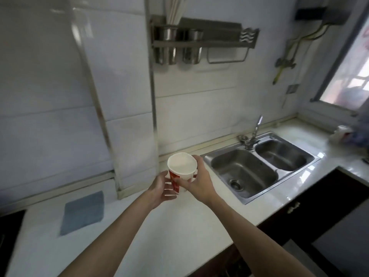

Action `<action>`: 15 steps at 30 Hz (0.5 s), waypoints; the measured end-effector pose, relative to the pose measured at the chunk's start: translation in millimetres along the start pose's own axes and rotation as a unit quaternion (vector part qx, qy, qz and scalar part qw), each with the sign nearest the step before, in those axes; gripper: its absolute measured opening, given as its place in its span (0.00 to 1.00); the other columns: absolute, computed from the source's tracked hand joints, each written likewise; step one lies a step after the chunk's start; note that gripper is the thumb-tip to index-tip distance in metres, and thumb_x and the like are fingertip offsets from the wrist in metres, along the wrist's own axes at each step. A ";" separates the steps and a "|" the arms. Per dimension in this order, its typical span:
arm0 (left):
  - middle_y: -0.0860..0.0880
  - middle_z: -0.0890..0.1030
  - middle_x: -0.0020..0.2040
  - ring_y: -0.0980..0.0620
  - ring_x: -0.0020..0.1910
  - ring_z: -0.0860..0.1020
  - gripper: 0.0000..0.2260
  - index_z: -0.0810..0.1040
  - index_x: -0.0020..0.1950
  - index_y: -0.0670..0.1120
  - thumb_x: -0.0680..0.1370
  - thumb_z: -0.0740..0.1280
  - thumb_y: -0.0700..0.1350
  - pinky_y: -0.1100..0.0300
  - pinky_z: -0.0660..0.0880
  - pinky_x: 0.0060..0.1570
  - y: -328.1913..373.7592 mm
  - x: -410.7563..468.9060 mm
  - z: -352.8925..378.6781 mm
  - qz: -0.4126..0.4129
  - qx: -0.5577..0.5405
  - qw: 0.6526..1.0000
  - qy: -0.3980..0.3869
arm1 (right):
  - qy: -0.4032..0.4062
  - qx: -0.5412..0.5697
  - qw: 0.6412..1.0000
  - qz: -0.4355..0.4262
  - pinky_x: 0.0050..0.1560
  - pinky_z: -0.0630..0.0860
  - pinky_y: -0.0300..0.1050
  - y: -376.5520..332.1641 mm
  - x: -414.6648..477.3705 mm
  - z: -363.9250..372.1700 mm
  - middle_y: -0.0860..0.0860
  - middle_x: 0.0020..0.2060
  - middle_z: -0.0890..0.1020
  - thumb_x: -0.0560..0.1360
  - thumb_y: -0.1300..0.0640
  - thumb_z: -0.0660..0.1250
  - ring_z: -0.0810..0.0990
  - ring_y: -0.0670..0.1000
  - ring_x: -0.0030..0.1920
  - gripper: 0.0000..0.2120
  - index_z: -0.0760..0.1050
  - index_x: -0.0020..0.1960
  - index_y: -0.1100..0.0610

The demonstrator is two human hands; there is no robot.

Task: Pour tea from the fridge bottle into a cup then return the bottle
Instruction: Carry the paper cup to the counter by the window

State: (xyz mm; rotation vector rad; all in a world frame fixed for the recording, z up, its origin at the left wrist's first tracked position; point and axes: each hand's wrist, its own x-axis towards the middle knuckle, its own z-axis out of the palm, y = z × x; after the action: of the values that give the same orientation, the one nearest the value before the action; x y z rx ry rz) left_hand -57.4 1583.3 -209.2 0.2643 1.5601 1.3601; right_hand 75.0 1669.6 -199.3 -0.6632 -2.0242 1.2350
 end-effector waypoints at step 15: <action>0.36 0.80 0.52 0.39 0.52 0.80 0.23 0.73 0.62 0.36 0.83 0.50 0.53 0.48 0.79 0.48 -6.4 14.3 254.1 -0.004 0.053 0.990 -0.131 | 0.122 -0.058 0.991 -0.005 0.58 0.76 0.35 54.9 -35.3 -239.8 0.40 0.60 0.75 0.66 0.49 0.80 0.75 0.41 0.62 0.39 0.62 0.69 0.49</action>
State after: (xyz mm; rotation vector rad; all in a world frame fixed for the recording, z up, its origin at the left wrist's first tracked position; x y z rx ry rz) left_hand 135.2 1748.2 -186.3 0.4828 1.4127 1.1855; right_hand 283.7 1803.1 -179.4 -0.8164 -1.9004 0.9835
